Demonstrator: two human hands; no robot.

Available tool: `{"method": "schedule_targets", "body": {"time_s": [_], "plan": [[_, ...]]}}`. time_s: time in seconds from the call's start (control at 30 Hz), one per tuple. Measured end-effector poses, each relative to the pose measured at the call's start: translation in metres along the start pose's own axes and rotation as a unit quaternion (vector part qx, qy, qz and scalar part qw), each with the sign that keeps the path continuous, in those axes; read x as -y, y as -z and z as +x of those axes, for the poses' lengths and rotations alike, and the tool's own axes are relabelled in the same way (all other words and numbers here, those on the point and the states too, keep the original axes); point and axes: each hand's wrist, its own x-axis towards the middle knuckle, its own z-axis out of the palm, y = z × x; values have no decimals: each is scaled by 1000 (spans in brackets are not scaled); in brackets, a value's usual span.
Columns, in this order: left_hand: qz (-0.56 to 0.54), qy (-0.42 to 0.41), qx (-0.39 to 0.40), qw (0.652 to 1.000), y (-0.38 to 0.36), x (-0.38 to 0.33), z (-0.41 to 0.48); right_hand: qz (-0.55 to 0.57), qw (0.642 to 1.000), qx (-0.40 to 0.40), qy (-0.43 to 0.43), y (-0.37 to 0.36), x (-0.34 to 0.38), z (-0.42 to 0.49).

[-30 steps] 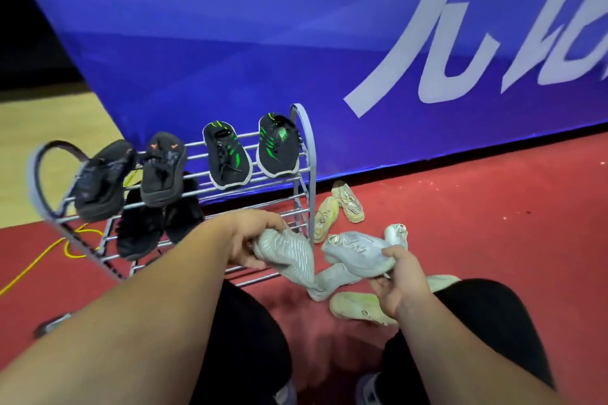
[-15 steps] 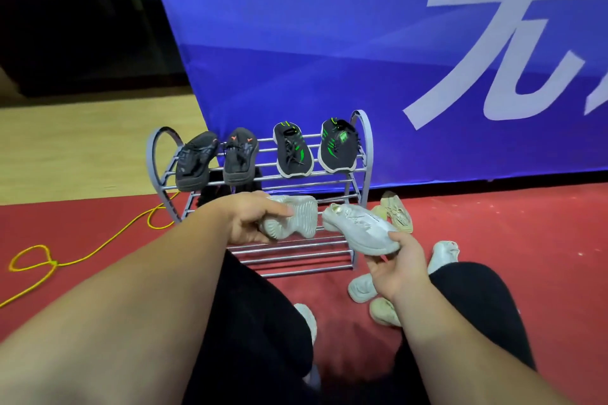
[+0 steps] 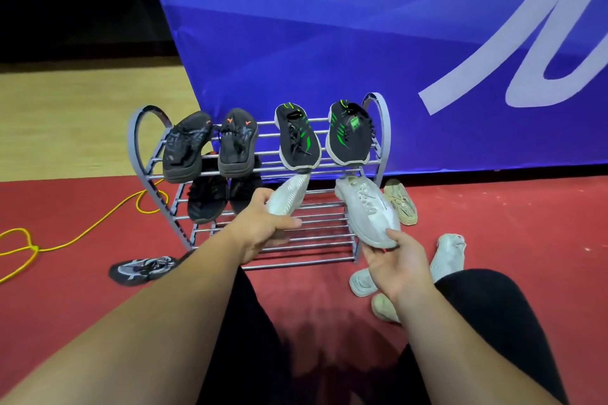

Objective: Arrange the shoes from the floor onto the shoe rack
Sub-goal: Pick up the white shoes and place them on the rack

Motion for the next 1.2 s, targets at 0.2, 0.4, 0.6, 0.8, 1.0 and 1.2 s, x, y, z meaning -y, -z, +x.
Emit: {"method": "schedule_targets", "body": {"time_s": [0.2,0.4,0.6,0.8,1.0,1.2], "plan": [[210,-82,-65,972,0,22,31,-7,1000,6,3,-5,-17,30],[350,-120,-125,920,-7,47,76,-18,1000,2,12,-5,-26,52],[384,-170,-184,889,-34,47,111,-21,1000,-2,-3,-6,-24,68],[289,-111,-112,944,-52,62,133,-66,998,-2,-15,-11,-24,80],[205,-71,-157,963,-55,77,152,-103,994,9,-20,-26,-26,102],[215,-74,-152,962,-52,85,161,-86,996,18,-18,-52,-29,130]]}}
